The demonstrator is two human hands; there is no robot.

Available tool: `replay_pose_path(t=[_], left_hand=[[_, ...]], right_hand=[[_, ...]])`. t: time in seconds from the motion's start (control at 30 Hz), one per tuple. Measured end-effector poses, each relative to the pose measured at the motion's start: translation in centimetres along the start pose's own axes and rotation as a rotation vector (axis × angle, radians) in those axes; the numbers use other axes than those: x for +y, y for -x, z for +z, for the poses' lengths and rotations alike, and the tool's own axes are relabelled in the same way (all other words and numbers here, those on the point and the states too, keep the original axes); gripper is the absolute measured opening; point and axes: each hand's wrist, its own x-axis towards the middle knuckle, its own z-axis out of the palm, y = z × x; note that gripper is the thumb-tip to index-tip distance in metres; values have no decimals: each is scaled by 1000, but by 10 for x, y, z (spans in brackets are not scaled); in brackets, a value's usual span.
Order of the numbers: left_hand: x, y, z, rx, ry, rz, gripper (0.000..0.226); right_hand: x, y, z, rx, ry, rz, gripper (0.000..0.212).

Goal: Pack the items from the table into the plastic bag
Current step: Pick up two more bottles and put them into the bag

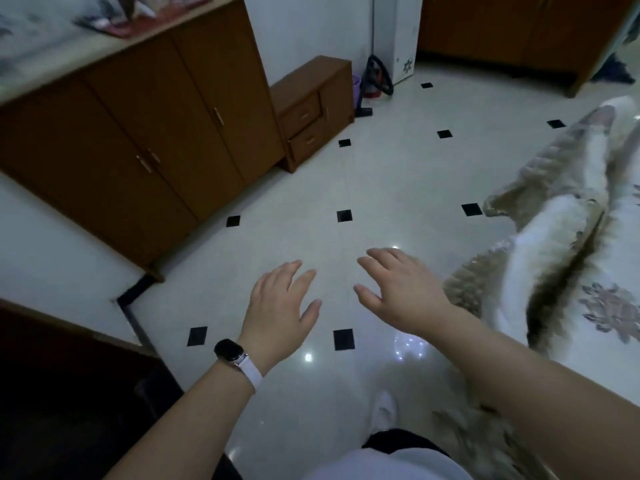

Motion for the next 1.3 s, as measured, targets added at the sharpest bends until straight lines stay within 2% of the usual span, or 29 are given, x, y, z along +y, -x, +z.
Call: replay_pose_path(t=[0.17, 0.43, 0.67, 0.93, 1.1, 1.3], left_hand=[[-25, -80, -15, 58, -71, -28, 52], [-69, -178, -16, 88, -42, -13, 50], [-136, -296, 17, 127, 48, 159, 49], [-207, -435, 44, 50, 164, 307, 51], [-200, -513, 57, 84, 224, 451, 49], [-157, -604, 85, 47, 219, 631, 43]], right_hand=[[28, -85, -4, 12, -9, -55, 56], [50, -183, -6, 87, 54, -82, 52], [77, -276, 26, 73, 150, 37, 54], [78, -386, 35, 73, 252, 183, 51], [115, -407, 26, 75, 327, 285, 50], [189, -437, 25, 126, 351, 386, 50]])
